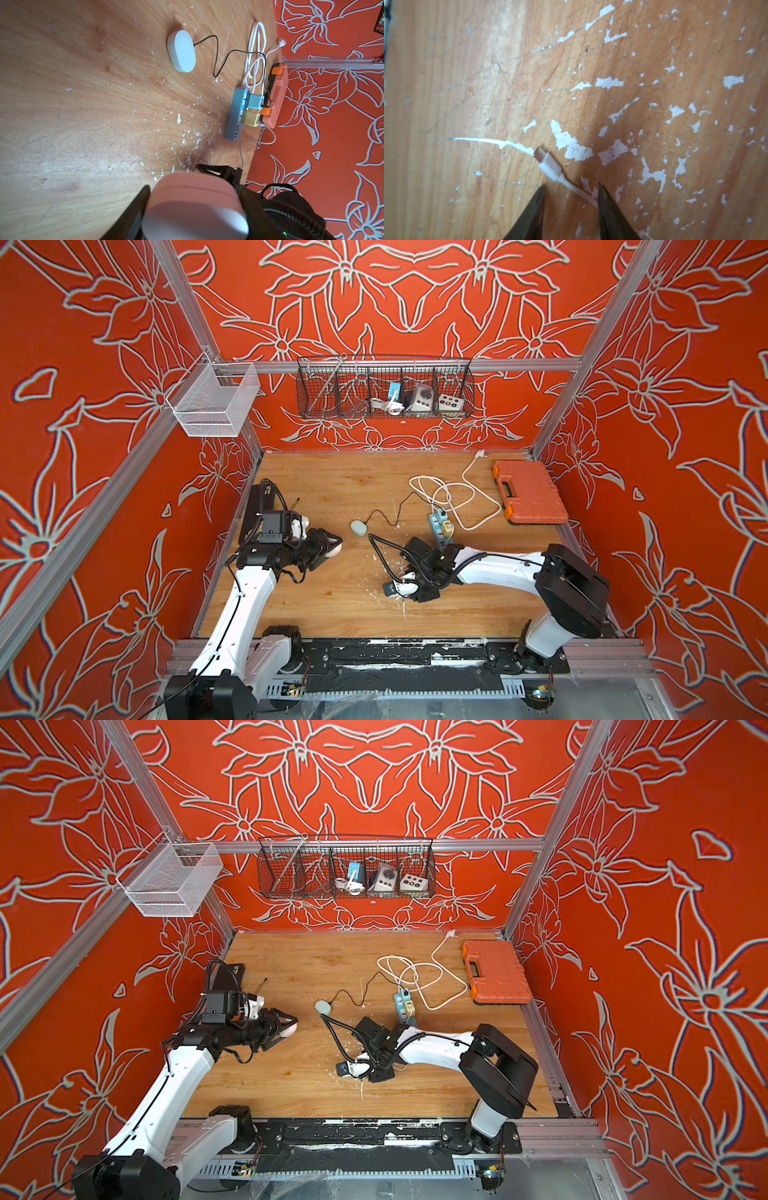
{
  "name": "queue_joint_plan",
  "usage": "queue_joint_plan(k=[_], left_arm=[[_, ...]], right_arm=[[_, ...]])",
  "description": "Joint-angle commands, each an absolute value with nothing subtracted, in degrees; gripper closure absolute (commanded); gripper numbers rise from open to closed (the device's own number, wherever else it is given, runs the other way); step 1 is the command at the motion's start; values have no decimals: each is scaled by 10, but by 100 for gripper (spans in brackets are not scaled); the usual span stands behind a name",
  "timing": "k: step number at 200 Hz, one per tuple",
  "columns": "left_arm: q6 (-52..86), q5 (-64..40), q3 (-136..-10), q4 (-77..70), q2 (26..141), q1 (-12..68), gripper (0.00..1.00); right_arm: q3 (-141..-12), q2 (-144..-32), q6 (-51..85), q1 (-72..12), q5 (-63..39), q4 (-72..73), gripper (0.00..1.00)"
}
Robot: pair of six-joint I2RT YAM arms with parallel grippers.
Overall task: Charge the bluetooth headset
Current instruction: Pick up the charging cable from the center of the board.
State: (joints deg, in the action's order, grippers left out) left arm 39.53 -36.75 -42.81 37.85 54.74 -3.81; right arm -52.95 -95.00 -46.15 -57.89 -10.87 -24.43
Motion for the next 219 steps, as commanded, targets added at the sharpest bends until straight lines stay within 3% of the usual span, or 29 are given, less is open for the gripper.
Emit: queue_joint_plan(k=[1, 28, 79, 157, 219], left_arm=[[402, -381, -422, 365, 546, -44, 48], [404, -384, -418, 363, 546, -45, 48], [408, -384, -414, 358, 552, -51, 48], [474, -381, -403, 325, 547, -52, 49], [581, -325, -397, 293, 518, -22, 51]], right_arm=[[-550, -972, -485, -585, -97, -249, 65], [-550, -983, -478, -591, -102, -261, 82], [-538, -980, -445, -599, -119, -268, 100], [-551, -876, -235, -583, -151, -217, 100], [-570, -832, 27, -576, -198, -104, 100]])
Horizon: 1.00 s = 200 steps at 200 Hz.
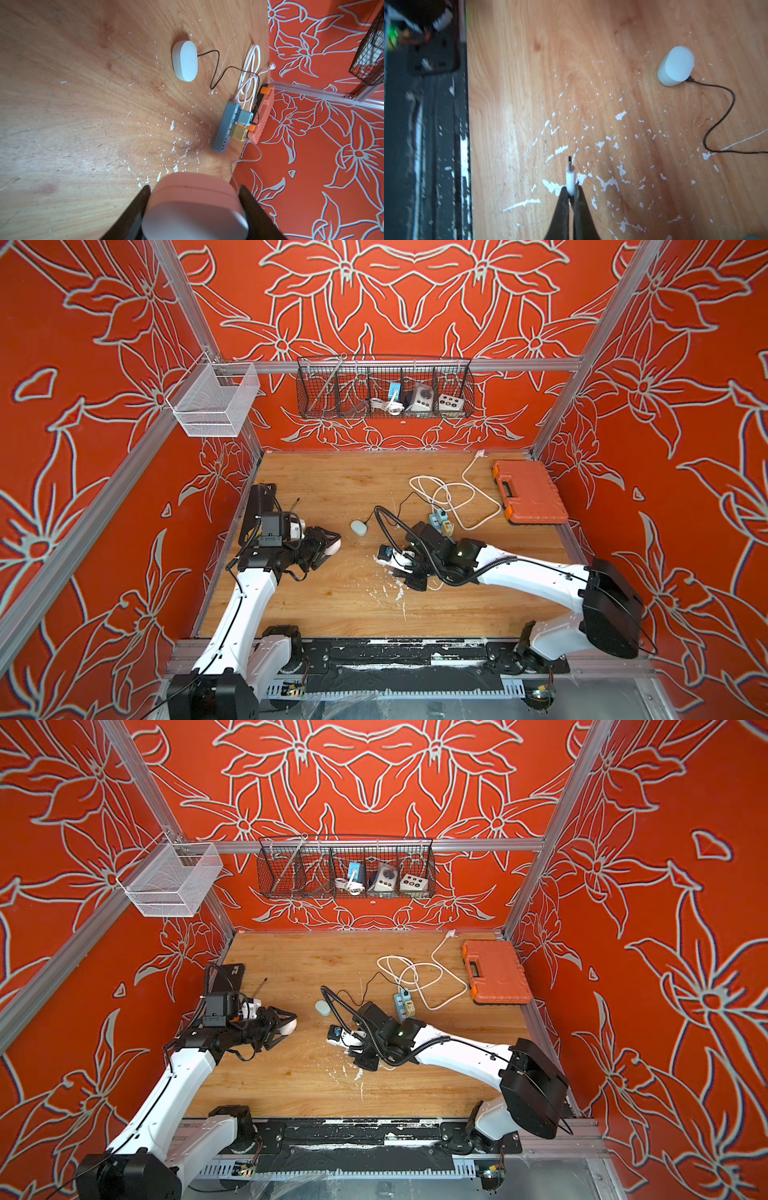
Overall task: Charge the bluetooth headset
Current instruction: Pick up the charging cable from the center of the board, then insert the charging cable into the bluetooth headset.
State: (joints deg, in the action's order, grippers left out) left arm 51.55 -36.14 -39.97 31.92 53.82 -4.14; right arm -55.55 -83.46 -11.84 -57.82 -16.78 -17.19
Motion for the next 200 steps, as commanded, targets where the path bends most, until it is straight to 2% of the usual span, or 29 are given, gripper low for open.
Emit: queue_joint_plan(k=[1, 43, 82, 141, 200], left_arm=[[584, -323, -397, 292, 518, -21, 51], [673, -226, -401, 239, 513, 45, 53], [679, -154, -441, 253, 513, 103, 57], [666, -163, -448, 262, 511, 140, 57], [660, -181, -453, 267, 502, 148, 57]], right_arm=[[-570, -833, 33, -576, -199, -103, 100], [-612, -865, 174, -576, -219, -57, 100], [-660, -895, 262, -576, -230, -62, 100], [-714, -950, 329, -574, -306, -87, 100], [-731, -970, 349, -570, -317, -73, 100]])
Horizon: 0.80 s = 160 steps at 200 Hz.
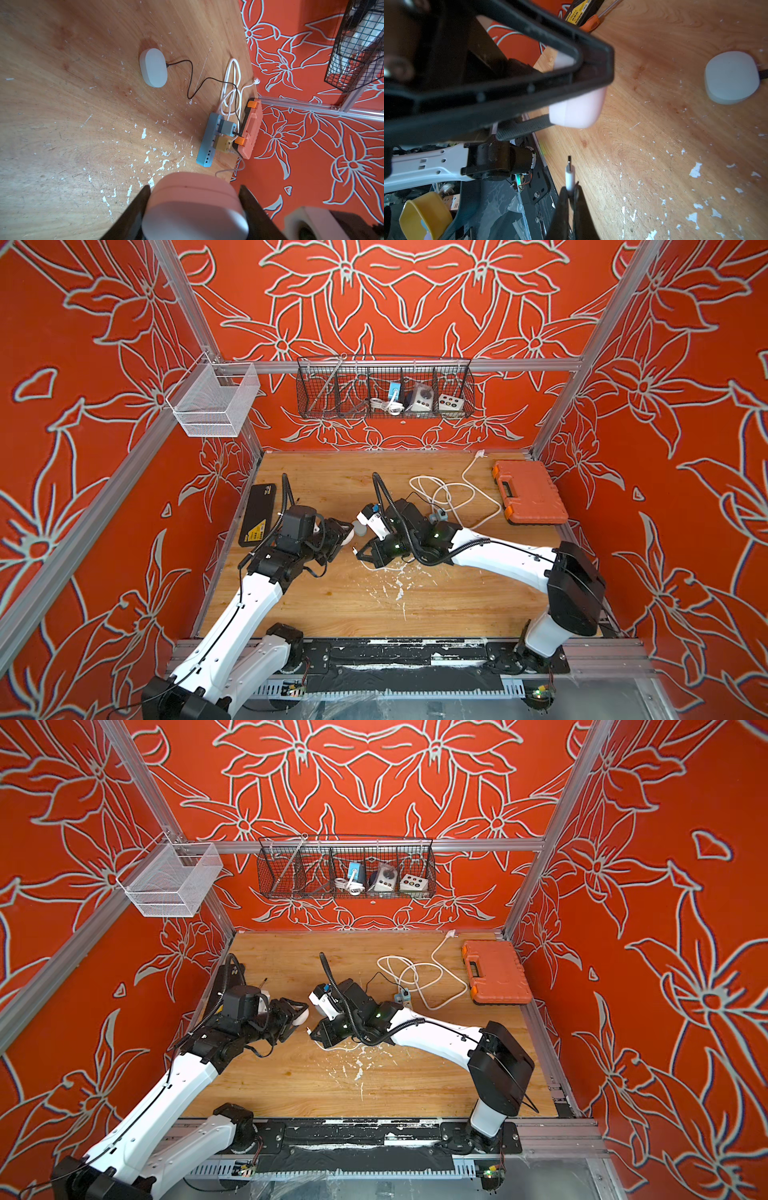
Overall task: Charge the bluetooth headset
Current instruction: Insert the charging cable into the bluetooth headset.
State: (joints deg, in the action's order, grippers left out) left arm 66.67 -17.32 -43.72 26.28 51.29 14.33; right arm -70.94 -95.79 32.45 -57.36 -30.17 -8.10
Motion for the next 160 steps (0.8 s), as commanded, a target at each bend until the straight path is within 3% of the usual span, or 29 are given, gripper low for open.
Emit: queue_joint_plan(k=[1, 160], left_arm=[[660, -181, -453, 267, 502, 148, 57], [646, -183, -443, 269, 506, 152, 57]], right_arm=[[-731, -970, 350, -570, -317, -71, 100], [-736, -969, 363, -556, -324, -66, 100]])
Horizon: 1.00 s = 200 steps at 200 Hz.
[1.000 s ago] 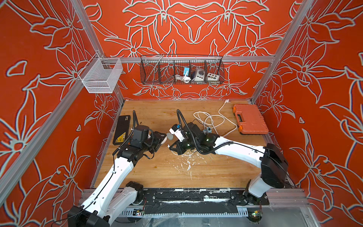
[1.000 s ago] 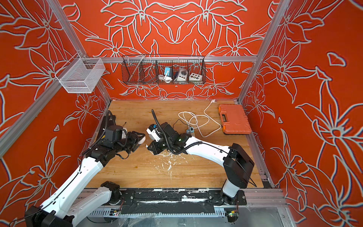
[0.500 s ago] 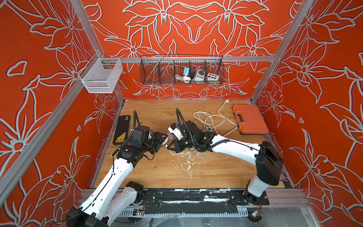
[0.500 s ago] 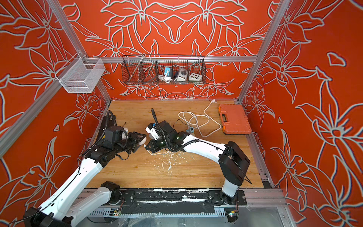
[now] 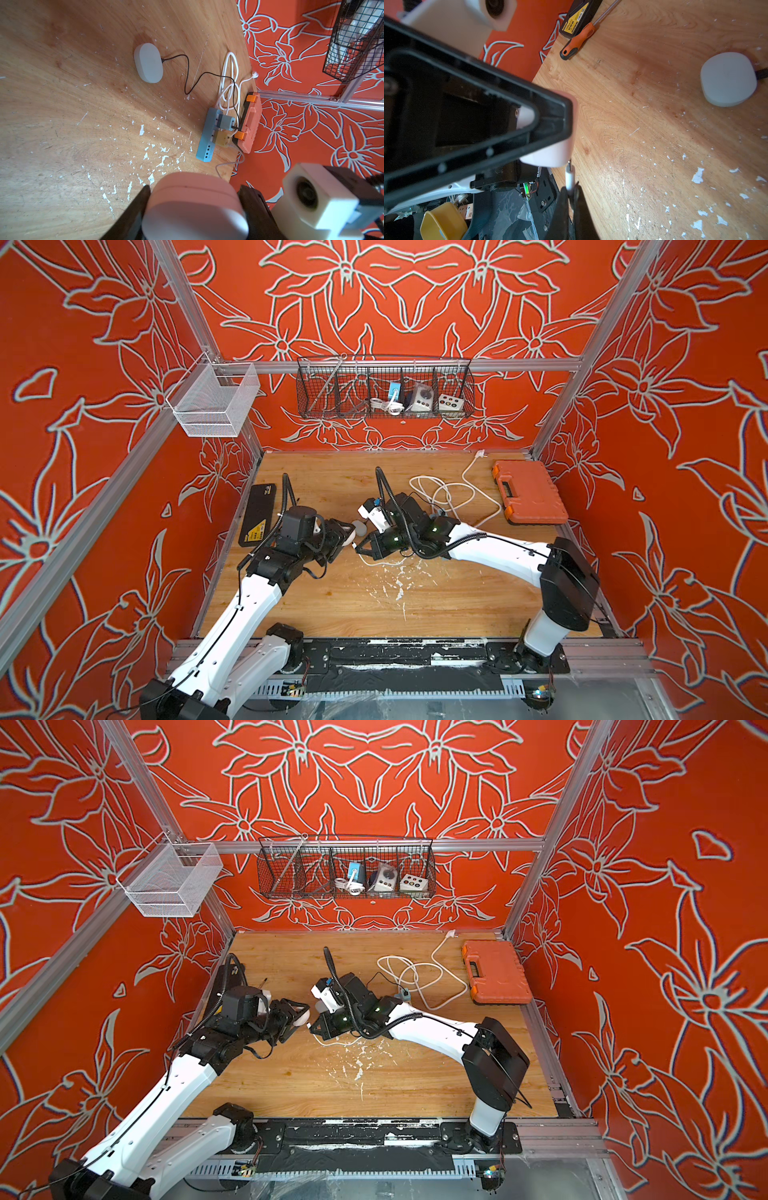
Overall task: Charge the bluetooth headset
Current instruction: Insert the charging cable into the bluetooth headset.
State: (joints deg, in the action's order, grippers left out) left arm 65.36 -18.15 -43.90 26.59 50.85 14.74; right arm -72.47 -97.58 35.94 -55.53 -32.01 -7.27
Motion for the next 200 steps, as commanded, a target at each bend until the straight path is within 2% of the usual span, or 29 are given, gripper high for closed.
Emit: queue_joint_plan(k=[1, 200], left_arm=[[646, -183, -443, 268, 506, 152, 57], [634, -177, -439, 262, 510, 155, 57]], right_arm=[[-736, -969, 364, -555, -324, -65, 100], [-717, -963, 392, -555, -345, -18, 100]])
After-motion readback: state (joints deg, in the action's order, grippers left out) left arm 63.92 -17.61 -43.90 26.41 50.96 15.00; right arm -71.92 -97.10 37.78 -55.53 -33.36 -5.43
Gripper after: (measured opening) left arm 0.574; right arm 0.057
